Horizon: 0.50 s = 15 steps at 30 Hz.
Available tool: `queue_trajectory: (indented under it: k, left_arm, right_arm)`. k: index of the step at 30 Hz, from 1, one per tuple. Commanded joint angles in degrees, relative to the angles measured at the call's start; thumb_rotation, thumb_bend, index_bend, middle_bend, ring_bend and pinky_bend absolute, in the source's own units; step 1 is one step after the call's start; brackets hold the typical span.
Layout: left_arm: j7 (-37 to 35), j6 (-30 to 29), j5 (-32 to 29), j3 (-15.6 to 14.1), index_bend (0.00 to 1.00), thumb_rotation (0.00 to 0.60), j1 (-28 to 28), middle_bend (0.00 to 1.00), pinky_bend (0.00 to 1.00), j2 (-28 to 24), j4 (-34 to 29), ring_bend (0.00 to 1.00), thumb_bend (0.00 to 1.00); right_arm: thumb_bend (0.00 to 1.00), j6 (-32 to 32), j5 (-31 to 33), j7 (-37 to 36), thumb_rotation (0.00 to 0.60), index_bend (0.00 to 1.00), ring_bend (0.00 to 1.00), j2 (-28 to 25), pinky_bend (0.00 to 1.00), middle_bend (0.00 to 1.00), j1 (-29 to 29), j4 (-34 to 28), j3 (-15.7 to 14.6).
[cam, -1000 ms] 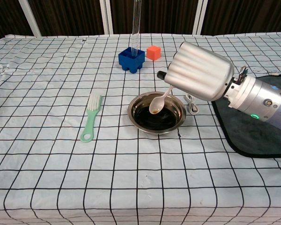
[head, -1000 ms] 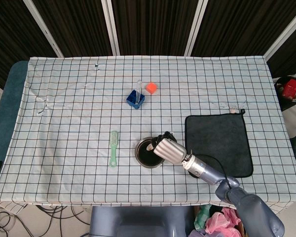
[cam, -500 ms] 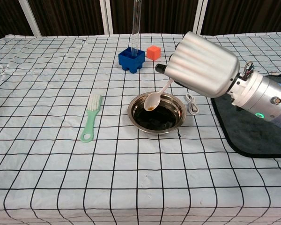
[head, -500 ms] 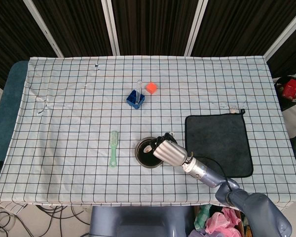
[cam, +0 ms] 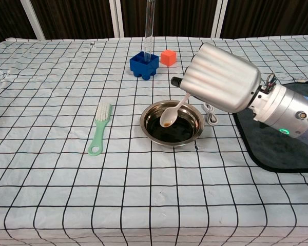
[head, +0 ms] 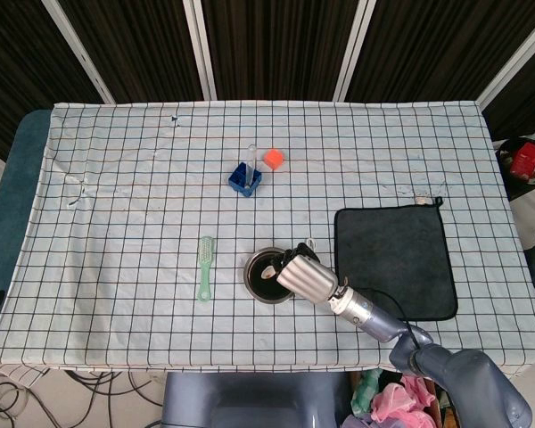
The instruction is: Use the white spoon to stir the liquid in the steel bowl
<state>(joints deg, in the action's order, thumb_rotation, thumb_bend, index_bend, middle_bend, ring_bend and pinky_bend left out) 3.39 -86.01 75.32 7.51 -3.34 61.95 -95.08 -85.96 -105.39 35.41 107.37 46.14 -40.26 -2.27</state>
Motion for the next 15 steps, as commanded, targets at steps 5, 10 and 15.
queue_trajectory:
  k: [5,10,15]
  left_arm:
    - [0.10,0.05,0.04,-0.08,0.10,0.600,0.01,0.03,0.00,-0.01,-0.09,0.00,0.24]
    - [0.07,-0.17,-0.04,0.03,0.10,0.600,0.08,0.03,0.00,0.00,-0.12,0.00,0.24]
    - [0.14,-0.04,-0.05,0.01,0.10,0.600,0.03,0.03,0.00,0.02,-0.10,0.00,0.24]
  right_arm:
    - [0.27,2.07,0.87,0.40,0.600,0.42,1.00,-1.02,1.00,0.84,-0.62,-2.65,0.22]
    - [0.24,2.69,0.90,1.11,0.600,0.33,1.00,-1.76,1.00,0.84,-0.63,-4.71,0.55]
    - [0.24,2.87,0.59,1.80,0.600,0.29,1.00,-2.56,1.00,0.84,-0.55,-6.32,0.98]
